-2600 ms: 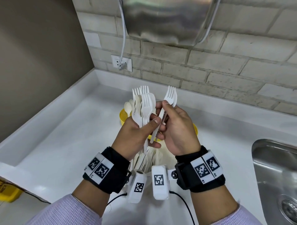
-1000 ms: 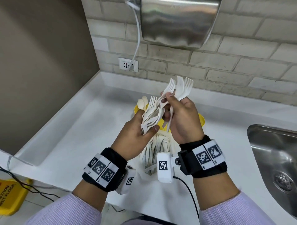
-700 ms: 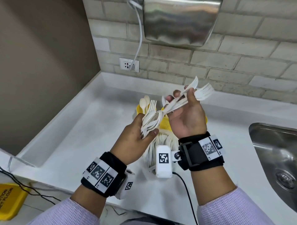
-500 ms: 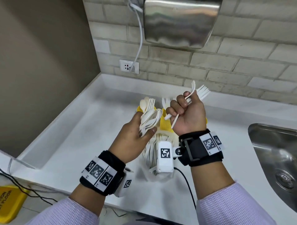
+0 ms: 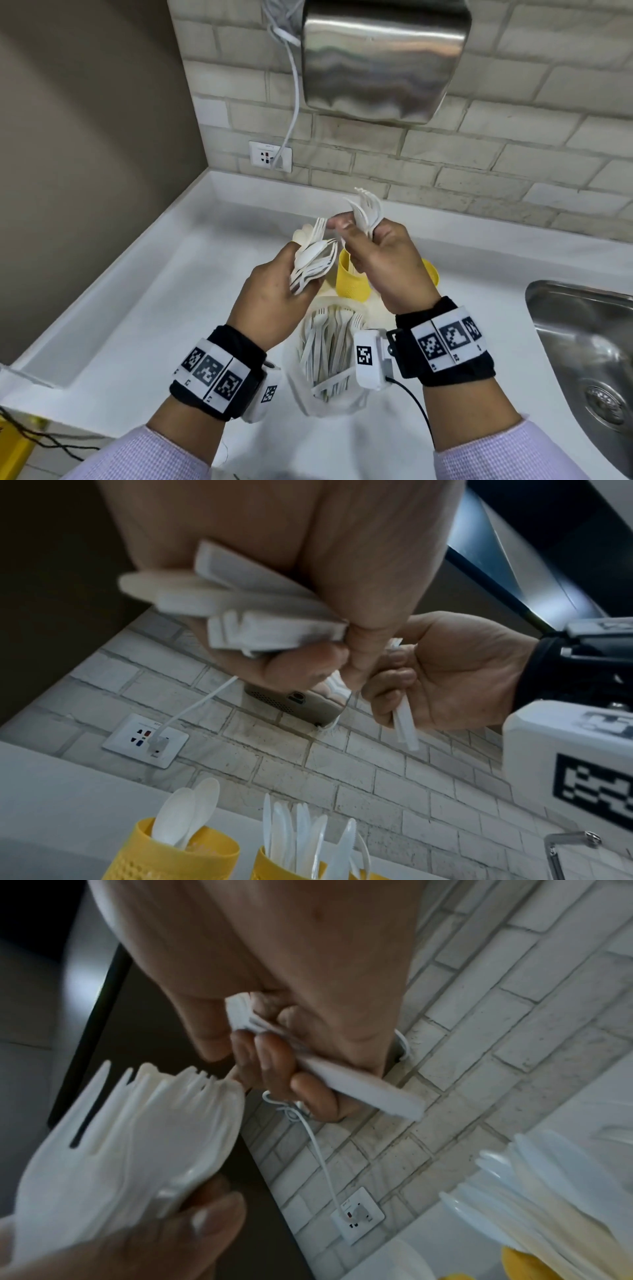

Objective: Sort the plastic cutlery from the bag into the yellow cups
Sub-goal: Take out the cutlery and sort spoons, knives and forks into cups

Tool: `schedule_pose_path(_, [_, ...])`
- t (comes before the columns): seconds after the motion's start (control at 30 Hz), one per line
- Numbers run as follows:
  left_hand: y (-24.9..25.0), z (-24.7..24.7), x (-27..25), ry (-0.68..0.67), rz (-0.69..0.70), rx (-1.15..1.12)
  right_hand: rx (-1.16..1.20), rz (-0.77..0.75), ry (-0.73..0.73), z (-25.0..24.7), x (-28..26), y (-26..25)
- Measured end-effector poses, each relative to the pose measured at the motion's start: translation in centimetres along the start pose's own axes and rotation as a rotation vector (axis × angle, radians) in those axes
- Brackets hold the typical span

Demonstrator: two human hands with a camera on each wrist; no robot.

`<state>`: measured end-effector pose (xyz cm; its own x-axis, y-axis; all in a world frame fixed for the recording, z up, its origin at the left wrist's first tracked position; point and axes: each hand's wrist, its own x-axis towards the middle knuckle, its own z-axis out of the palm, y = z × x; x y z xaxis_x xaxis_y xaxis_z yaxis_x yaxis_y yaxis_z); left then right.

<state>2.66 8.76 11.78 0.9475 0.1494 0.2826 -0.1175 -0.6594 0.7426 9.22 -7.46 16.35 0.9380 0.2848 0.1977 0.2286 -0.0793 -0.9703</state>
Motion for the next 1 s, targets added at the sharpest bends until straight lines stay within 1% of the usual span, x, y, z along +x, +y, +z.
schedule_pose_path(0.1, [-0.1, 0.2, 1.0, 0.008, 0.011, 0.027, 0.016, -0.020, -0.035, -0.4, 1.0, 0.3])
schedule_pose_path(0.23, [-0.1, 0.2, 2.1, -0.025, 0.013, 0.010, 0.087, -0.018, -0.088, -0.5, 2.1, 0.1])
schedule_pose_path(0.43, [-0.3, 0.7, 3.3, -0.077, 0.020, 0.015, 0.258, 0.014, -0.041, -1.0, 3.8, 0.7])
schedule_pose_path(0.5, [-0.3, 0.9, 3.3, -0.090, 0.023, 0.007, 0.309, 0.021, -0.067, -1.1, 4.0, 1.1])
schedule_pose_path(0.6, [-0.5, 1.1, 3.5, -0.112, 0.027, 0.005, 0.268, 0.022, -0.148, -1.0, 4.0, 1.8])
schedule_pose_path(0.67, [-0.7, 1.2, 3.5, -0.125, 0.027, -0.001, 0.242, 0.014, -0.160, -1.0, 4.0, 2.2])
schedule_pose_path(0.83, [-0.2, 1.3, 3.7, -0.141, 0.019, -0.021, 0.256, -0.001, -0.116, -1.3, 4.0, 2.1])
schedule_pose_path(1.0, [0.0, 1.4, 3.7, -0.163, 0.027, -0.043, 0.346, -0.047, 0.041, -1.1, 4.5, 2.4])
